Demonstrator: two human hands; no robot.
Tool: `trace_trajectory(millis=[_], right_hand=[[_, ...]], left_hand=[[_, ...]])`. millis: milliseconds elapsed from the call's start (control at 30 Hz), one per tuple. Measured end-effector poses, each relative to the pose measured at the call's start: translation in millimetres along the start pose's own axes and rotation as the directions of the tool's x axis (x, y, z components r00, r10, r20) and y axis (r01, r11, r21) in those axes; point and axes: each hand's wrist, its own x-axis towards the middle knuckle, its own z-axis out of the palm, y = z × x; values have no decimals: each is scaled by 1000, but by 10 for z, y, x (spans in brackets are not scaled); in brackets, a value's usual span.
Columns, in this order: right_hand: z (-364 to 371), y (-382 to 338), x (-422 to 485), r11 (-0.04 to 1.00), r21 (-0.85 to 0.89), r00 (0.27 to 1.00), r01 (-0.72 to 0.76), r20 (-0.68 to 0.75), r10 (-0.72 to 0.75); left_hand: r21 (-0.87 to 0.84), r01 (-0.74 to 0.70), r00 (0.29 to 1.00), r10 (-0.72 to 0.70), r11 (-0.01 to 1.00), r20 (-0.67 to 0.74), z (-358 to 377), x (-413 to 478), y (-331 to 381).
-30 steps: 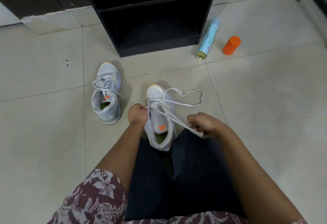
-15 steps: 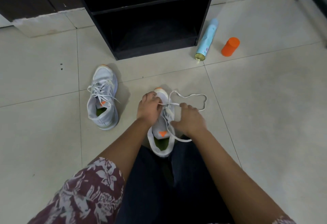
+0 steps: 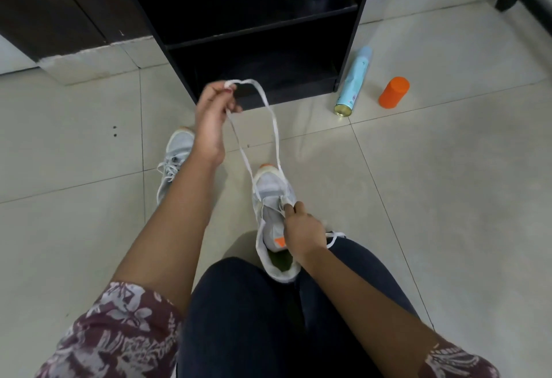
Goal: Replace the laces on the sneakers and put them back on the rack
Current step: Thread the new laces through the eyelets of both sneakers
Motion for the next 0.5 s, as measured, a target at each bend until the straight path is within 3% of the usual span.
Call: trace_trajectory(millis=[133,233,300,367,500], right_hand=[[-68,13,-89,997,-59,998,42,-49,-45],[-140,53,-142,997,-56,997,44,-68,-47],[-178,90,-168,999,-18,996,39,-83,-40],[-217,114,-215,999,9,995,45,-95,-44],[-289,39,-379,984,-136,993,114,13,-114]], left_hand=[[-11,21,997,-22,1000,-69,-150,46,108],[201,48,999,-48,978,-2,-221,43,-16],[476,78,997,-81,876,-14,-279,56,-220],[710,174,985,-134,682,-112,-359,-42,-459],[699,303,947,-290,648,-141,-464,-557,-904]])
